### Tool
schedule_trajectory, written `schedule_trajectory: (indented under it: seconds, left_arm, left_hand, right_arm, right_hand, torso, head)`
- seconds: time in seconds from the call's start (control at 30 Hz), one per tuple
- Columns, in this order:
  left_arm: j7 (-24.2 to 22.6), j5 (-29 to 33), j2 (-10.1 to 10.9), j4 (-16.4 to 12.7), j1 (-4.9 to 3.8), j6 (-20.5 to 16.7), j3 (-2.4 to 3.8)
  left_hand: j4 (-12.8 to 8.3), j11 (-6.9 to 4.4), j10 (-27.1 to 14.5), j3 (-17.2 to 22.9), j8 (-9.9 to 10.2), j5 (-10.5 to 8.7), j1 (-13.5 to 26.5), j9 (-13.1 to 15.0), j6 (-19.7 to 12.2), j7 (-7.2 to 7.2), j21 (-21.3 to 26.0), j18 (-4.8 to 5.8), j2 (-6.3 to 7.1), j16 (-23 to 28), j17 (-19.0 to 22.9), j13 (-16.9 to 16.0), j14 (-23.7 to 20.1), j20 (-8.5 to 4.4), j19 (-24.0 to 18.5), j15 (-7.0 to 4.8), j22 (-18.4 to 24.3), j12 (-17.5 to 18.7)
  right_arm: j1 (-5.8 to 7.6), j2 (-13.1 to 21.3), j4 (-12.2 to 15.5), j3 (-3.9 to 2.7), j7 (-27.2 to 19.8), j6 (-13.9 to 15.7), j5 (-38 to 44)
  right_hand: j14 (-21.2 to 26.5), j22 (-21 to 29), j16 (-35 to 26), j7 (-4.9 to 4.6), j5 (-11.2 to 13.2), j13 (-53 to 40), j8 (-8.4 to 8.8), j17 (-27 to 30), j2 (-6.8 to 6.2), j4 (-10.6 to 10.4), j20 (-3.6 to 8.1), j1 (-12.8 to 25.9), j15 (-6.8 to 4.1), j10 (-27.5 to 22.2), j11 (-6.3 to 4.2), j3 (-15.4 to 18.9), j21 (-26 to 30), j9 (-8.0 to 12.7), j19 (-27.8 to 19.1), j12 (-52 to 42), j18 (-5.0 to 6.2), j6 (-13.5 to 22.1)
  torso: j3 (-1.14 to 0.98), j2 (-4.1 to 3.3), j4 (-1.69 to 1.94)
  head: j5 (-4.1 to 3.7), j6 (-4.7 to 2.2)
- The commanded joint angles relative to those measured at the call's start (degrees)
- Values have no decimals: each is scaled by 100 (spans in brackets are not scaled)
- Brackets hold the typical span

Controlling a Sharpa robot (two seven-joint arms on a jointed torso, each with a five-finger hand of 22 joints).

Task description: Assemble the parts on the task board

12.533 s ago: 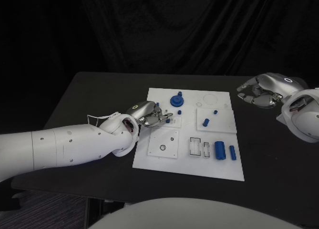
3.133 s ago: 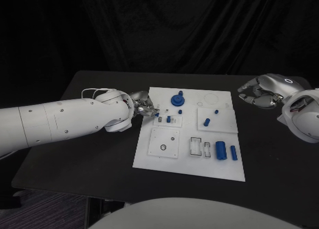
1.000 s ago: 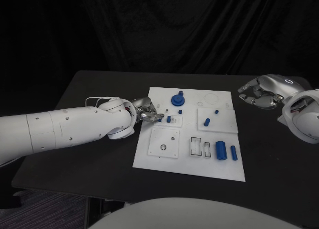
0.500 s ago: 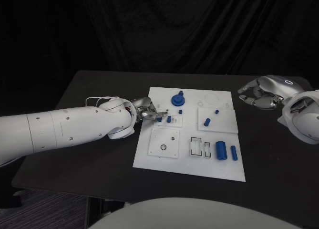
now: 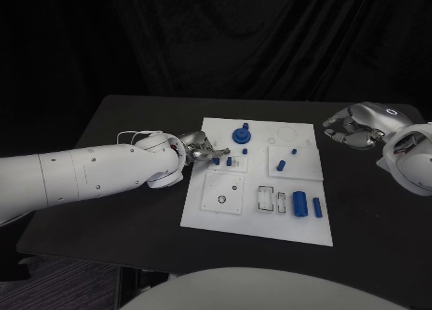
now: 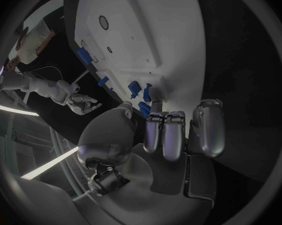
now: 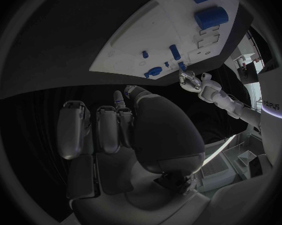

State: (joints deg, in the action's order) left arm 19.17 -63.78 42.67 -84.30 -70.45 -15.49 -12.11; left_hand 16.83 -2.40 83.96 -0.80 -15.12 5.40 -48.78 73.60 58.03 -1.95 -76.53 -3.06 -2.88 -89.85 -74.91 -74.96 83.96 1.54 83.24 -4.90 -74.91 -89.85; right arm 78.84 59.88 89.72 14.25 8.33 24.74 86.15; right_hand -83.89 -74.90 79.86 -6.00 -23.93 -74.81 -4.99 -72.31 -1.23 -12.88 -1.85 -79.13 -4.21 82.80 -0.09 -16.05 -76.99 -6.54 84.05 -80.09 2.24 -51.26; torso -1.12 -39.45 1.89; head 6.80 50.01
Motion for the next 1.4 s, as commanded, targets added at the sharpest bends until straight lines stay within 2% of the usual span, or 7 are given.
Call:
schedule_trajectory:
  seconds: [0.03,0.47,0.7,0.9,1.0,1.23,1.4]
  left_arm:
    - [-214,74,-18,6,25,-57,-7]
    - [-363,154,-33,16,27,-137,-7]
    - [-288,160,-24,10,28,-135,-7]
    - [-174,121,-19,8,28,-86,-7]
    - [-133,104,-17,9,28,-58,-7]
    - [-97,92,-8,16,29,-33,-7]
    - [-111,90,0,20,29,-40,-7]
  left_hand:
    - [-8,48,604,-44,-29,4,-25,18,-65,-5,18,-10,-70,-15,-1509,-1504,604,30,-33,29,-1090,-15]
    - [-9,55,604,-191,-78,138,-160,55,-123,-10,-46,3,-197,-15,-1509,-1504,604,39,1,37,-1109,-15]
    - [-5,30,604,-356,-216,271,-222,115,-10,27,-70,6,-309,-15,-1509,-1504,604,30,13,20,-1115,-15]
    - [-5,-11,604,-568,-484,455,-315,275,25,74,-88,8,-450,-15,-1509,-1504,604,1,22,-14,-1118,-15]
    - [-7,-18,604,-686,-604,807,-440,275,-67,82,-86,8,-545,-15,-1509,-1504,604,-11,19,-22,-1116,-15]
    - [-9,-21,604,-725,-654,928,-519,272,-98,86,-80,6,-589,-15,-1509,-1504,604,-13,14,-24,-1114,-15]
    - [-9,-25,604,-783,-729,1231,-642,264,-159,90,-70,4,-660,-15,-1509,-1504,604,-16,7,-27,-1111,-15]
  right_arm:
    - [-15,2,1,-4,66,-26,15]
    - [-15,16,8,-4,70,-14,15]
    - [-16,21,10,-4,71,-14,15]
    - [-16,20,9,-4,70,-20,15]
    - [-16,20,9,-4,70,-25,15]
    - [-17,17,5,-4,70,-34,15]
    - [-18,16,4,-4,70,-37,15]
  right_hand:
    - [-293,-1108,-29,-7,-23,370,18,5,-26,5,-38,10,16,-35,-8,-43,26,8,125,20,76,-35]
    - [-293,-1109,-30,-7,-23,369,20,7,-27,6,-38,10,16,-35,-9,-44,26,9,125,19,76,-33]
    - [-293,-1109,-30,-7,-23,369,20,7,-27,6,-38,10,16,-35,-9,-44,26,9,125,19,76,-33]
    - [-293,-1109,-30,-7,-23,369,20,7,-27,6,-38,10,16,-35,-9,-44,26,9,125,19,76,-33]
    - [-293,-1109,-30,-7,-23,369,20,7,-27,6,-38,10,16,-35,-9,-44,26,9,125,19,76,-33]
    - [-293,-1108,-29,-6,-24,373,26,6,-23,13,-37,10,15,-35,-10,-54,27,12,125,21,76,-27]
    - [-293,-1108,-29,-6,-24,373,26,6,-23,13,-37,10,15,-35,-10,-54,27,12,125,21,76,-27]
  torso:
    - [1,-2,2]
    - [-1,0,4]
    - [-2,4,-3]
    - [-3,4,-3]
    - [-3,3,0]
    - [1,2,-1]
    - [0,1,0]
  head:
    - [1,-1]
    - [-17,-1]
    - [-12,-1]
    - [-10,-1]
    - [-7,-1]
    - [5,-1]
    - [4,-1]
